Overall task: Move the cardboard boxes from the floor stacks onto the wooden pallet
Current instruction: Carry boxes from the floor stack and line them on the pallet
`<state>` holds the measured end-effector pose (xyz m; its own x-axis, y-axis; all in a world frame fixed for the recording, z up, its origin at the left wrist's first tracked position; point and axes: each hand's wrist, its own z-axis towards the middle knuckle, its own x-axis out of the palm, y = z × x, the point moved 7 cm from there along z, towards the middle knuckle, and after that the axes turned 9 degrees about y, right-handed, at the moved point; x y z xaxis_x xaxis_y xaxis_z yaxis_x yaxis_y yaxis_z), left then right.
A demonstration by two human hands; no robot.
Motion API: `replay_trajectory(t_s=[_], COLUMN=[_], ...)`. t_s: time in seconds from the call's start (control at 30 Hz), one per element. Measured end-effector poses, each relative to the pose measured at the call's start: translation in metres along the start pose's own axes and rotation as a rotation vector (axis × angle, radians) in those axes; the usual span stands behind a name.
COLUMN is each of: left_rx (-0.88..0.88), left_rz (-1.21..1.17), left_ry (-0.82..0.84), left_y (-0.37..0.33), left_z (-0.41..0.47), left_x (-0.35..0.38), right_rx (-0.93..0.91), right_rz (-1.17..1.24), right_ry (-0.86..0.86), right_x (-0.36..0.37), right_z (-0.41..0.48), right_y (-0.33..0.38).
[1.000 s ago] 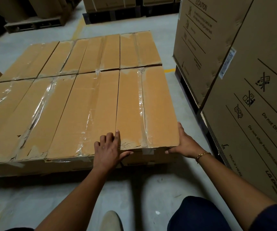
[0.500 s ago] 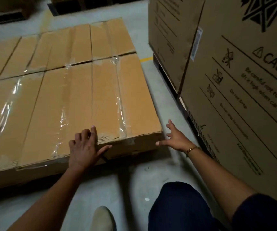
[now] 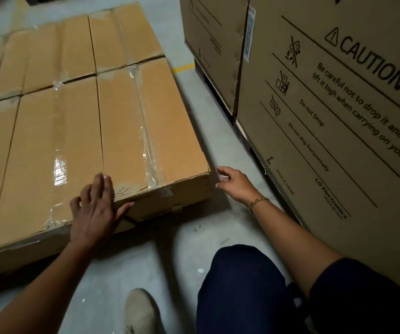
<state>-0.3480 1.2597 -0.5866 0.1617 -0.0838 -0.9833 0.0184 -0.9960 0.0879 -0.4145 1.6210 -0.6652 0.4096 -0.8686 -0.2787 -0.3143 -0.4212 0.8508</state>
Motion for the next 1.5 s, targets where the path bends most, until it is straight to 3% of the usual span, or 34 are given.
replay_trajectory(t_s=[0.2, 0.37, 0.6, 0.9, 1.5], left_rx=[0.017, 0.024, -0.002, -0.022, -0.035], left_rz=[-0.054, -0.05, -0.022, -0.005, -0.002], left_ry=[0.013, 0.013, -0.012, -0.026, -0.012], left_y=[0.003, 0.007, 0.008, 0.007, 0.003], left_z=[0.003, 0.006, 0.006, 0.008, 0.01], left_x=[0.01, 0.018, 0.021, 0.022, 0.02], right_rx=[0.174, 0.228, 0.133, 0.053, 0.066], right_rz=[-0.216, -0.202, -0.128, -0.244, -0.243], right_ry=[0.104, 0.141, 0.11, 0.108, 0.102], right_x=[0.022, 0.039, 0.047, 0.036, 0.033], right_z=[0.027, 0.051, 0.083, 0.079, 0.077], right_y=[-0.045, -0.061, -0.073, -0.062, -0.056])
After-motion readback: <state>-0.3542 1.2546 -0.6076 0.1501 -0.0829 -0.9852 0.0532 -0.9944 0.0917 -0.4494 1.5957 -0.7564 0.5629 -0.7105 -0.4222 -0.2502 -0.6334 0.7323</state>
